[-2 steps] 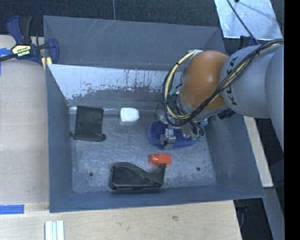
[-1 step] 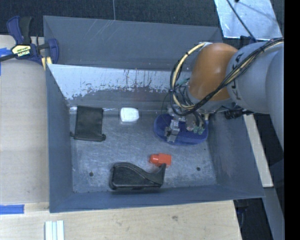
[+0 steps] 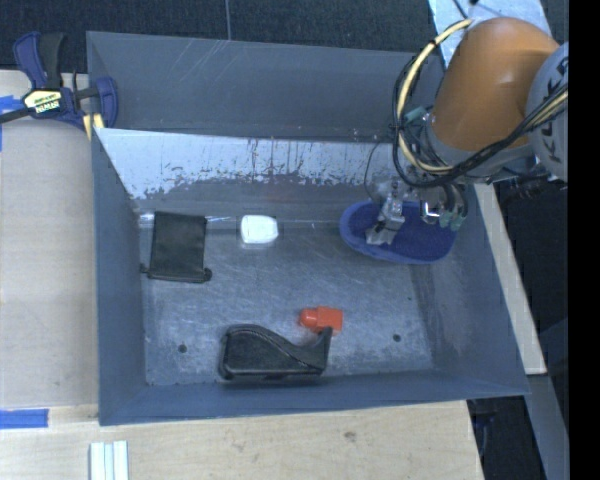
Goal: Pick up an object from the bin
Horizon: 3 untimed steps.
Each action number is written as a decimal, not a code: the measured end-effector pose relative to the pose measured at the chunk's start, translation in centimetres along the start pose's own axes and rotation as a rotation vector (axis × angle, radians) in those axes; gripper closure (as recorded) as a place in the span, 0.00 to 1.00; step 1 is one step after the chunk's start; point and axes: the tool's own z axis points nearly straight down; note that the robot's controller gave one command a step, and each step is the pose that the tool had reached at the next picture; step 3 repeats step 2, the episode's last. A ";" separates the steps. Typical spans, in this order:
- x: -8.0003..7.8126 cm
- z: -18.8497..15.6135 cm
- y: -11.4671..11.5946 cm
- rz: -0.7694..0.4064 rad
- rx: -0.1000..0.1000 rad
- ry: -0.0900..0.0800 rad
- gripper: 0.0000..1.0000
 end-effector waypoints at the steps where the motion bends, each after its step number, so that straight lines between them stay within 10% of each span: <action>1: 1.0 3.1 -1.6 -0.327 -0.001 0.012 1.00; 2: 3.7 -18.9 -0.9 -0.382 0.000 -0.001 1.00; 3: 3.7 -18.9 -0.9 -0.382 0.000 -0.001 1.00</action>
Offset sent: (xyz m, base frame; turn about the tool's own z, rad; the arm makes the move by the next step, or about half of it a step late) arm -0.0128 -0.0137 -0.0306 -0.3291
